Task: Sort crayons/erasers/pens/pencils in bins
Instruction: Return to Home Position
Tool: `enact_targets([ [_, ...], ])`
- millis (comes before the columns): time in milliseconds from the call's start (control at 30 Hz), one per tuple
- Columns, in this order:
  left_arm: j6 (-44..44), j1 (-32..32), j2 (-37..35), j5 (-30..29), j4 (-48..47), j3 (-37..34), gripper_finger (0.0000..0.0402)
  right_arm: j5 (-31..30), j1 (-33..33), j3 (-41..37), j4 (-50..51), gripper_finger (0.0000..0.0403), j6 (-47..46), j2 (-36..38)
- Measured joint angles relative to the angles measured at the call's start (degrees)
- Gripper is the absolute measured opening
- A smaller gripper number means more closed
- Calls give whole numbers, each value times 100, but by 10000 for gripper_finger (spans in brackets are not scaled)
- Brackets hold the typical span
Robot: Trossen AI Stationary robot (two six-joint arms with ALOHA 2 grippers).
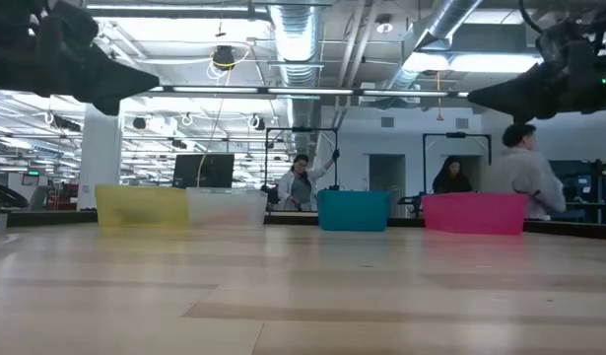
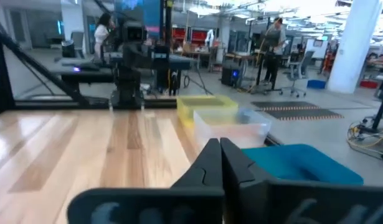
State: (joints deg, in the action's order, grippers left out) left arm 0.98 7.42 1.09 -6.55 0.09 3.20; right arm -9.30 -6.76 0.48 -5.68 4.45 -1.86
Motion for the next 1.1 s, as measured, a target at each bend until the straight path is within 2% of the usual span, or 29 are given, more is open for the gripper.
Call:
enact_targets([
  [133, -53, 2, -84, -148, -375, -6, 0, -144, 0, -1, 192, 1, 11, 166],
  [333, 57, 4, -102, -123, -210, -74, 0, -199, -143, -3, 259, 2, 159, 165],
  [533, -260, 59, -95, -637, -6, -148, 0, -203, -396, -5, 279, 8, 165, 136],
  [867, 140, 61, -83, -633, 21, -155, 0, -227, -702, -12, 296, 22, 599, -82],
  [1100, -313, 61, -83, -617, 19, -157, 0, -227, -706, -14, 300, 18, 610, -78],
])
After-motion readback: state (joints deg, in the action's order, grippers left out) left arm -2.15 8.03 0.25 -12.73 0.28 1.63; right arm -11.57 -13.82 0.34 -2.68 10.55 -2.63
